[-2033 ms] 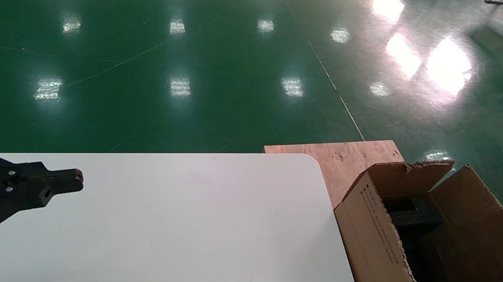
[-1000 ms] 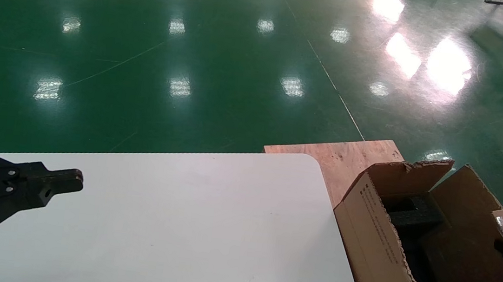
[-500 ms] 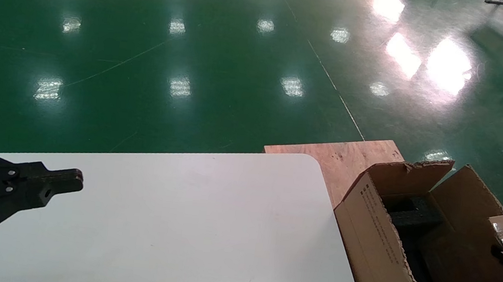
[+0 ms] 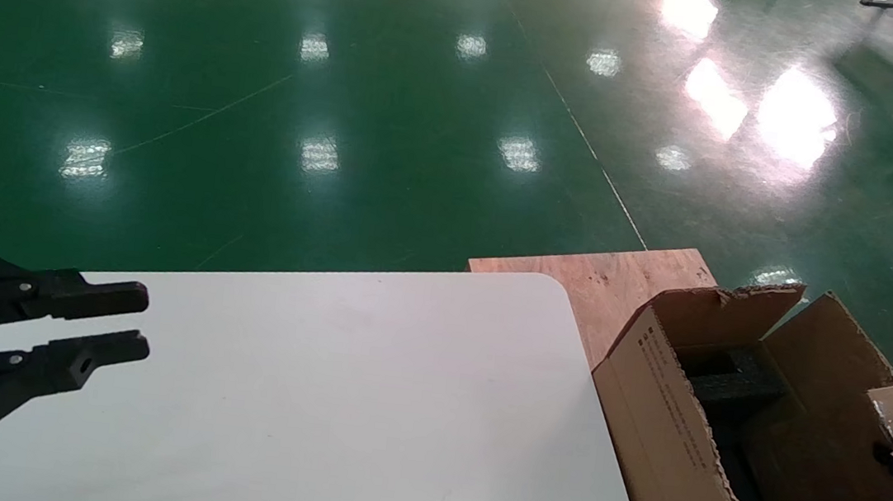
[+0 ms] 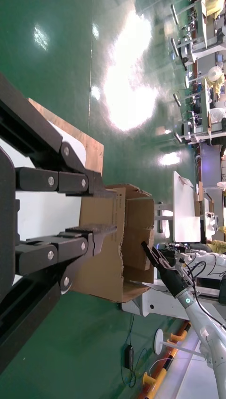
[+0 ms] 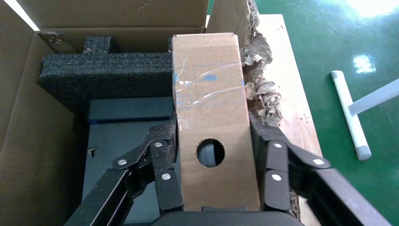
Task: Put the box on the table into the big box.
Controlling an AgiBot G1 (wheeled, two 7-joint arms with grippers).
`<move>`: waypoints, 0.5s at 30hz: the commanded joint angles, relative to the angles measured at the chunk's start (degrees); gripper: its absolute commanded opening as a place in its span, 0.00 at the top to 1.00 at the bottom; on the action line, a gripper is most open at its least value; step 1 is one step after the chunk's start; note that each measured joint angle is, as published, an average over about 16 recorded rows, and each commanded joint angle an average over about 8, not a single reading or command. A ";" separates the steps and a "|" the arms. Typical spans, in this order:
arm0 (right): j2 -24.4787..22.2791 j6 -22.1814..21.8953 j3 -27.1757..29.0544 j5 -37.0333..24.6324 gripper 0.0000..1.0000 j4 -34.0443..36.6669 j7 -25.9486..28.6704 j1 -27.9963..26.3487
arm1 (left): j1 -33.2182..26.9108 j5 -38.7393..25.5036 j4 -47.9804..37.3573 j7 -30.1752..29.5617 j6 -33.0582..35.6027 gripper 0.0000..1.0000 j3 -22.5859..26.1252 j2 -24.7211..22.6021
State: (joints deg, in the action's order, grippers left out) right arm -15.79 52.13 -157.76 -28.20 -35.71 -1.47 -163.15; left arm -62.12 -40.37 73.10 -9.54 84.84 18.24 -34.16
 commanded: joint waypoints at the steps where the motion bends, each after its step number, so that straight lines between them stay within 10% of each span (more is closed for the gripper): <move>1: 0.01 -0.02 0.03 -0.01 0.00 0.00 -0.04 0.04 | 0.00 0.00 0.00 0.00 0.00 0.00 0.00 0.00; 15: -0.15 0.00 0.45 -0.03 0.00 -0.26 -0.16 0.08 | 0.00 0.00 0.00 0.00 0.00 0.00 0.00 0.00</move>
State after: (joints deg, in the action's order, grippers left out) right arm -15.75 52.35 -157.21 -28.14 -36.53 -1.75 -162.99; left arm -62.12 -40.36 73.10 -9.53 84.84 18.24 -34.16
